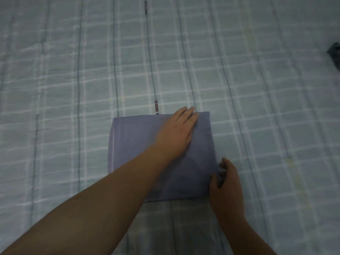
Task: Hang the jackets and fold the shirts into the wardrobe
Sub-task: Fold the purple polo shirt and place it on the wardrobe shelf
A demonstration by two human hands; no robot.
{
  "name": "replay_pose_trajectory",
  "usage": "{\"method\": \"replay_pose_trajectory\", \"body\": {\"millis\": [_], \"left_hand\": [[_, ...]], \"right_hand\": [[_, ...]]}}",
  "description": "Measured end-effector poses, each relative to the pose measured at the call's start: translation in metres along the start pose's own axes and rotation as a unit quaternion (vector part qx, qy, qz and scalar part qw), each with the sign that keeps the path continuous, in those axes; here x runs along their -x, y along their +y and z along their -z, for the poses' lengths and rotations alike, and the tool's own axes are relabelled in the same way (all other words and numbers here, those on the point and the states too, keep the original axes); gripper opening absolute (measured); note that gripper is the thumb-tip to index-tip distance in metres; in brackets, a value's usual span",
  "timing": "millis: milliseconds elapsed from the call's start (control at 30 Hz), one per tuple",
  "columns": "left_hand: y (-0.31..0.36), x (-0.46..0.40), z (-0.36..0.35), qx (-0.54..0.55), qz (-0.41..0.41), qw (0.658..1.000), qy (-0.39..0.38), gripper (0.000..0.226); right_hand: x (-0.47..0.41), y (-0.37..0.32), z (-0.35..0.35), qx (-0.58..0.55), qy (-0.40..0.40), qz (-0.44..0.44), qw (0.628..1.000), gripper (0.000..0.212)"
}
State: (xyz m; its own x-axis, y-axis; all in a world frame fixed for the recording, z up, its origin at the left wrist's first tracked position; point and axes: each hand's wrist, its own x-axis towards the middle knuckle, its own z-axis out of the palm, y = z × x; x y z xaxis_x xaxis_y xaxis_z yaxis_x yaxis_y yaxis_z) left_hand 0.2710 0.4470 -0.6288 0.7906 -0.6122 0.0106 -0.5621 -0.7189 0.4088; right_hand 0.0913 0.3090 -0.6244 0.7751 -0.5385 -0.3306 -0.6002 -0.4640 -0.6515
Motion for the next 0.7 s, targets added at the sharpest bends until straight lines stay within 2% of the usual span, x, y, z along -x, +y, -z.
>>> {"method": "replay_pose_trajectory", "body": {"millis": [67, 167, 267, 433, 533, 633, 700], "left_hand": [[0.013, -0.030, -0.008, 0.011, 0.024, 0.999, -0.041, 0.045], [0.024, -0.059, -0.016, 0.016, 0.052, 0.993, -0.109, 0.034], [0.031, -0.068, -0.015, 0.066, 0.107, 0.986, -0.107, 0.032], [0.031, -0.080, -0.014, 0.104, 0.176, 0.973, -0.105, 0.031], [0.031, -0.084, -0.008, 0.114, 0.196, 0.969, -0.103, 0.019], [0.025, -0.080, 0.009, 0.174, 0.192, 0.963, -0.075, 0.004], [0.015, -0.075, 0.027, 0.231, 0.204, 0.950, -0.052, 0.009]], "right_hand": [[0.004, -0.003, 0.010, 0.026, -0.026, -0.062, 0.997, 0.043], [0.009, -0.005, 0.019, 0.094, -0.091, -0.097, 0.987, 0.027], [0.008, 0.000, 0.024, 0.141, -0.135, -0.109, 0.975, 0.024], [0.001, 0.008, 0.030, 0.099, -0.148, -0.115, 0.977, 0.009], [0.002, 0.009, 0.030, 0.073, -0.139, -0.109, 0.982, 0.018], [0.012, -0.002, 0.033, 0.006, -0.127, -0.090, 0.988, 0.019], [0.024, -0.013, 0.038, -0.075, -0.113, -0.053, 0.989, 0.018]]}}
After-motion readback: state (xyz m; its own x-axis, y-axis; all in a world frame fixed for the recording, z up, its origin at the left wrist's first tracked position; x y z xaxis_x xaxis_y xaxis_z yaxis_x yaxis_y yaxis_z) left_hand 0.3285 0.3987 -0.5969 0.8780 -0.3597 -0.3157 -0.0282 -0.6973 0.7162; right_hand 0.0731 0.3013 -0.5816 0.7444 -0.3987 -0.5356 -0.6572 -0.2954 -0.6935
